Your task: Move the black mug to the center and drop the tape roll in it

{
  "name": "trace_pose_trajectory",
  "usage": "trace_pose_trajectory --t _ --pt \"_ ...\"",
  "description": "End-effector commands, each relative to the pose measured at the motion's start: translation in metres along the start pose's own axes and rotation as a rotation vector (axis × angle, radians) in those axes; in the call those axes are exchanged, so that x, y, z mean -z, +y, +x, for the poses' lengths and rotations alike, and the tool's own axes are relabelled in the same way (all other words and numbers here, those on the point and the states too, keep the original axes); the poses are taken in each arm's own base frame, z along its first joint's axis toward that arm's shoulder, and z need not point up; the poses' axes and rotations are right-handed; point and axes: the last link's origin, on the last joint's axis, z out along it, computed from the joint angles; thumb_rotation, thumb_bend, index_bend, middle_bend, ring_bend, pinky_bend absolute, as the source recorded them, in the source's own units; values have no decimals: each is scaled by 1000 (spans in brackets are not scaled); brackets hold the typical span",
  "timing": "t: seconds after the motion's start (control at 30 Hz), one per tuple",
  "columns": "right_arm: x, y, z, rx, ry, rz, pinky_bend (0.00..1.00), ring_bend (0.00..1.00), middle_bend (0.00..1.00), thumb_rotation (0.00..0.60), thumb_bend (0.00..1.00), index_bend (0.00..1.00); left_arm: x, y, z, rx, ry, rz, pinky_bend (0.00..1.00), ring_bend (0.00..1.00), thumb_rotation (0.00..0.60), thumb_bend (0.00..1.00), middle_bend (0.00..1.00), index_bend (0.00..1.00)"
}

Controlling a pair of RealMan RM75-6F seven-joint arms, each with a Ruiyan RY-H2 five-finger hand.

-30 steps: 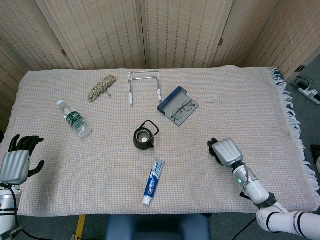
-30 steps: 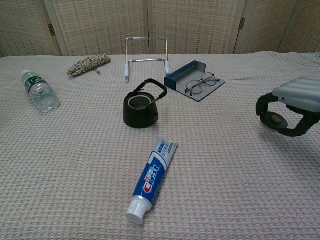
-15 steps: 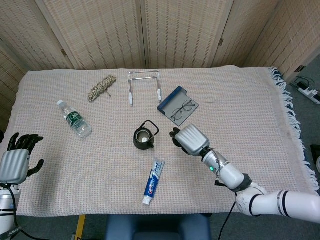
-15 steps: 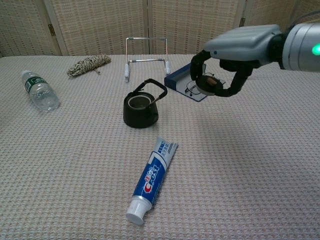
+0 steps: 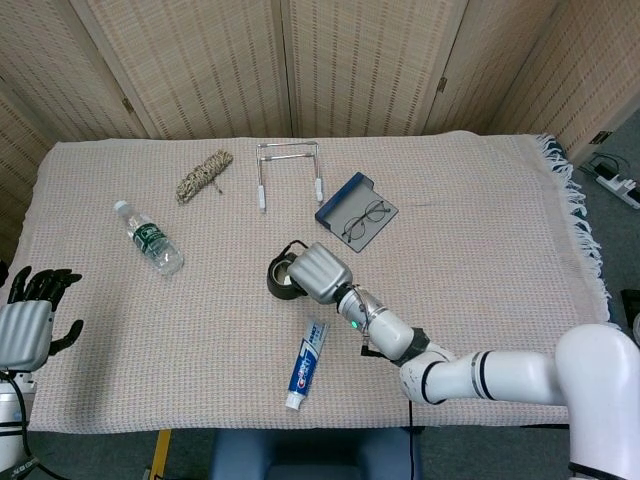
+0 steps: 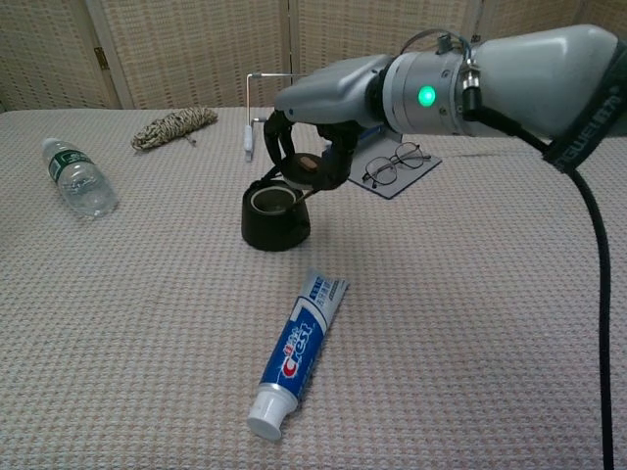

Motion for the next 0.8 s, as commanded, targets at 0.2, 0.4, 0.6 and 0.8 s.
trace_pose_trajectory --t 0.2,0.4,0.6,0.8 --pt "-36 -18 -5 50 -21 -11 826 863 366 600 388 412 4 -1 -1 -5 -9 1 4 103 600 273 162 208" --pt "-49 -21 -5 58 -16 -23 826 862 363 600 387 412 6 -3 -1 -3 -15 5 4 103 600 273 162 208" --pt "-55 -22 -6 84 -2 -32 827 861 353 600 388 412 8 -5 1 0 -8 11 4 103 600 273 162 208" --pt "-56 -24 -13 95 -17 -36 826 857 321 600 388 391 11 -7 0 7 -15 18 4 103 600 273 162 208"
